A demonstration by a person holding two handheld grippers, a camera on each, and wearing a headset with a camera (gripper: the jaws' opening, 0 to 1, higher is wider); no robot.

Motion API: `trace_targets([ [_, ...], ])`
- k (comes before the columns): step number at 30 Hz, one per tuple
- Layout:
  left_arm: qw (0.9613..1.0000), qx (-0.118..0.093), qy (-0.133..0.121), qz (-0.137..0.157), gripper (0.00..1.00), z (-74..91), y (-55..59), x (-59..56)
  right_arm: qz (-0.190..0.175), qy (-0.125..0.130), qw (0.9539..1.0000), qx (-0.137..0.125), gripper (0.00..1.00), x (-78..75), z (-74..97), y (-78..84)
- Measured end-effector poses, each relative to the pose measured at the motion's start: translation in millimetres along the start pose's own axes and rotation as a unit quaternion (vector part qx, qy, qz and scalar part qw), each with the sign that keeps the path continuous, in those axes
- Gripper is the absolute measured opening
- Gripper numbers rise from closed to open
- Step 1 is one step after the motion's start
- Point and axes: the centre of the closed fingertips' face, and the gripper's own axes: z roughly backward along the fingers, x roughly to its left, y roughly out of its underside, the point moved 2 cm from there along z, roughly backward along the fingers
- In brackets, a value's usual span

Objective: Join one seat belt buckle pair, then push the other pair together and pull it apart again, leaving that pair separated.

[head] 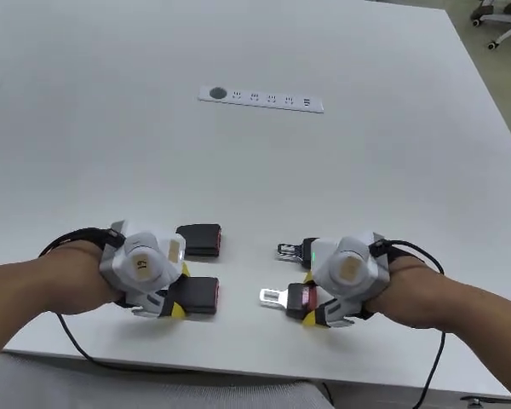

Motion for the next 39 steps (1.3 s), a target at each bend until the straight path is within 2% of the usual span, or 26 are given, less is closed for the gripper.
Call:
trace_targets([
  [6, 1.0000, 0.003, 0.000, 0.002, 0.33, -1.1, 1.9, 0.3, 0.013, -0.007, 0.9999, -0.006, 0.33, 4.3, -8.0, -17.1],
  [11, 1.0000, 0.003, -0.001, 0.004, 0.33, -1.6, 2.7, 0.3, 0.011, 0.002, 0.9998, -0.018, 0.33, -0.6, -17.2, -35.9],
  [16, 1.0000, 0.007, 0.002, 0.005, 0.33, -1.6, 2.2, 0.5, 0.021, -0.007, 0.9996, -0.020, 0.33, 2.5, -23.4, -46.4],
  [31, 0.9999, 0.010, 0.002, 0.010, 0.33, -1.0, 1.2, 0.1, 0.023, -0.008, 0.9993, -0.027, 0.33, 4.0, -27.5, -55.7],
  [39, 0.9999, 0.010, 0.007, 0.002, 0.33, -0.5, 0.4, -0.2, 0.022, -0.012, 0.9991, -0.034, 0.33, 5.4, -30.7, -62.0],
])
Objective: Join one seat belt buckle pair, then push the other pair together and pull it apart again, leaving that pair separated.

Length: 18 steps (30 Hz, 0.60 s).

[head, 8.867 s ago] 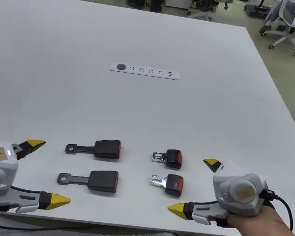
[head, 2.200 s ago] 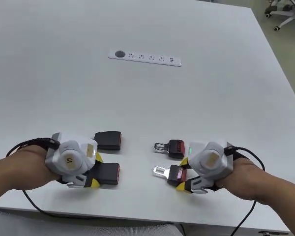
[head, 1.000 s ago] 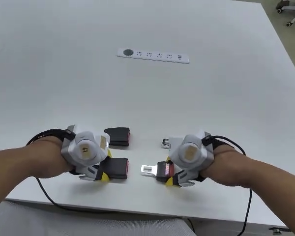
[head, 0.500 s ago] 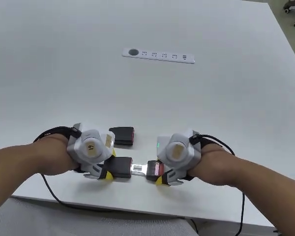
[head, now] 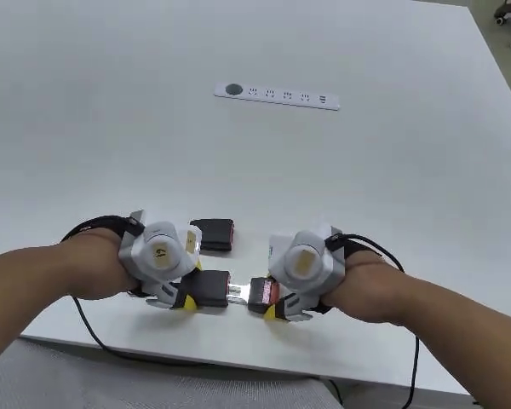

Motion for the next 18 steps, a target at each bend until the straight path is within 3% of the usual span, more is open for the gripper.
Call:
trace_targets([
  [7, 0.9999, 0.005, 0.012, -0.003, 0.33, -0.9, -0.3, 0.5, 0.013, -0.004, 0.9998, 0.017, 0.32, -2.6, -1.6, -4.4],
  [18, 0.9998, -0.005, 0.017, -0.002, 0.33, -0.4, -0.4, -0.1, -0.010, 0.013, 0.9999, -0.002, 0.31, -2.8, -4.0, -8.1],
])
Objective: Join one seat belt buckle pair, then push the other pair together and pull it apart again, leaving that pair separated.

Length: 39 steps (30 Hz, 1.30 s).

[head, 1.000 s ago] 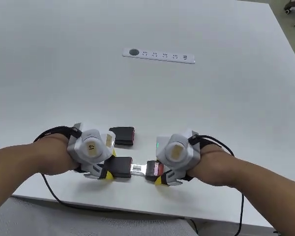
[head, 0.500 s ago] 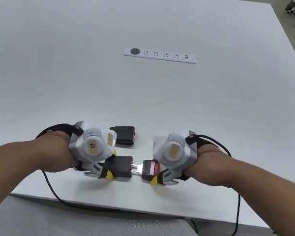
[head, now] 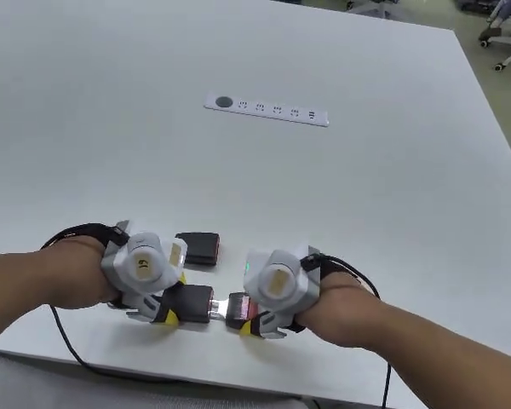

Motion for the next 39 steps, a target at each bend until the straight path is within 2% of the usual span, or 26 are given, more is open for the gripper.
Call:
trace_targets([
  [13, 0.9999, -0.012, -0.007, 0.009, 0.33, 0.1, 1.5, 0.6, -0.005, 0.006, 0.9999, -0.014, 0.31, 0.6, -5.6, -11.2],
  [23, 1.0000, -0.006, -0.004, 0.004, 0.33, -0.7, 1.5, 1.6, -0.008, 0.010, 0.9997, -0.020, 0.31, 0.0, -10.3, -22.6],
  [24, 1.0000, -0.007, -0.003, 0.002, 0.33, -0.7, 1.5, 1.5, -0.009, 0.010, 0.9997, -0.021, 0.31, -1.0, -11.6, -22.8],
  [25, 1.0000, -0.007, -0.004, 0.002, 0.33, -1.0, 4.3, 1.5, -0.018, 0.013, 0.9997, -0.011, 0.31, -0.1, -11.5, -18.9],
  [26, 0.9999, -0.011, -0.003, 0.003, 0.33, -1.4, 5.3, 1.8, -0.012, 0.011, 0.9997, -0.019, 0.31, -1.1, -11.0, -22.1],
  [28, 0.9999, -0.014, -0.003, 0.003, 0.33, -2.4, 3.8, 1.0, -0.011, 0.011, 0.9997, -0.020, 0.31, -0.8, -11.3, -22.2],
  [34, 0.9999, -0.011, -0.003, 0.005, 0.33, -3.1, 3.7, 2.3, -0.015, 0.014, 0.9996, -0.019, 0.31, -0.5, -12.8, -21.2],
  [39, 0.9996, -0.024, -0.006, 0.010, 0.33, -1.7, 3.9, 2.3, -0.010, 0.018, 0.9995, -0.023, 0.31, -1.6, -12.9, -19.8],
])
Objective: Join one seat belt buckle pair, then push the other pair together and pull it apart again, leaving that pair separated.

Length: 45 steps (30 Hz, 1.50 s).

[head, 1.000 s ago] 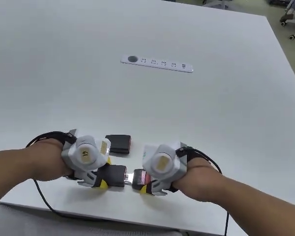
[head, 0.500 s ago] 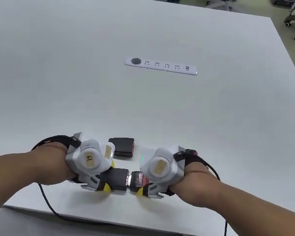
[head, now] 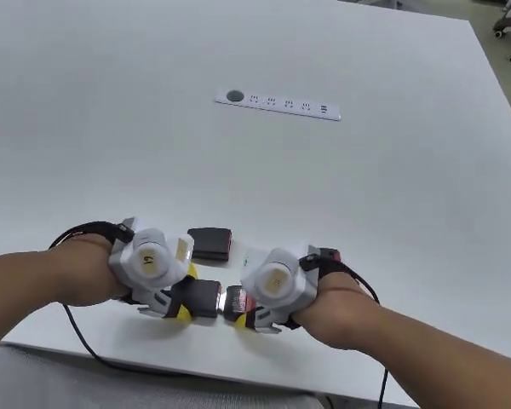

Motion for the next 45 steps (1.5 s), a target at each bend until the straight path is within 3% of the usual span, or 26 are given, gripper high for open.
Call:
trace_targets([
  [20, 0.9998, 0.009, 0.001, 0.017, 0.34, 3.6, -2.4, -0.3, -0.010, 0.007, 0.9999, -0.002, 0.33, 0.6, 2.6, -0.7],
  [26, 0.9992, 0.035, -0.016, 0.012, 0.36, 5.1, -0.8, -0.9, 0.000, 0.008, 1.0000, 0.002, 0.33, 1.5, 1.5, -1.8],
  [29, 0.9983, 0.047, -0.030, 0.019, 0.44, 9.1, 2.9, -0.7, -0.009, 0.008, 0.9999, 0.000, 0.35, 3.0, 7.0, -1.9],
  [31, 0.9984, 0.041, -0.035, 0.015, 0.44, 15.1, -0.1, -2.1, -0.014, 0.012, 0.9998, -0.005, 0.34, 1.5, 12.3, -2.6],
  [34, 0.9984, 0.013, -0.044, 0.034, 0.44, 27.5, -10.1, -0.5, -0.021, 0.019, 0.9995, -0.014, 0.34, 1.3, 22.8, 1.8],
  [38, 0.9983, -0.010, -0.035, 0.045, 0.47, 35.1, -15.1, 0.7, -0.033, 0.023, 0.9989, -0.023, 0.34, -3.6, 36.6, 5.0],
  [39, 0.9980, -0.014, -0.037, 0.049, 0.46, 39.8, -21.3, 0.7, -0.033, 0.025, 0.9988, -0.026, 0.34, -4.3, 43.7, 4.9],
  [45, 0.9970, -0.019, -0.057, 0.048, 0.44, 40.2, -25.8, 19.9, -0.037, 0.035, 0.9984, -0.023, 0.31, -19.6, 57.2, 12.9],
])
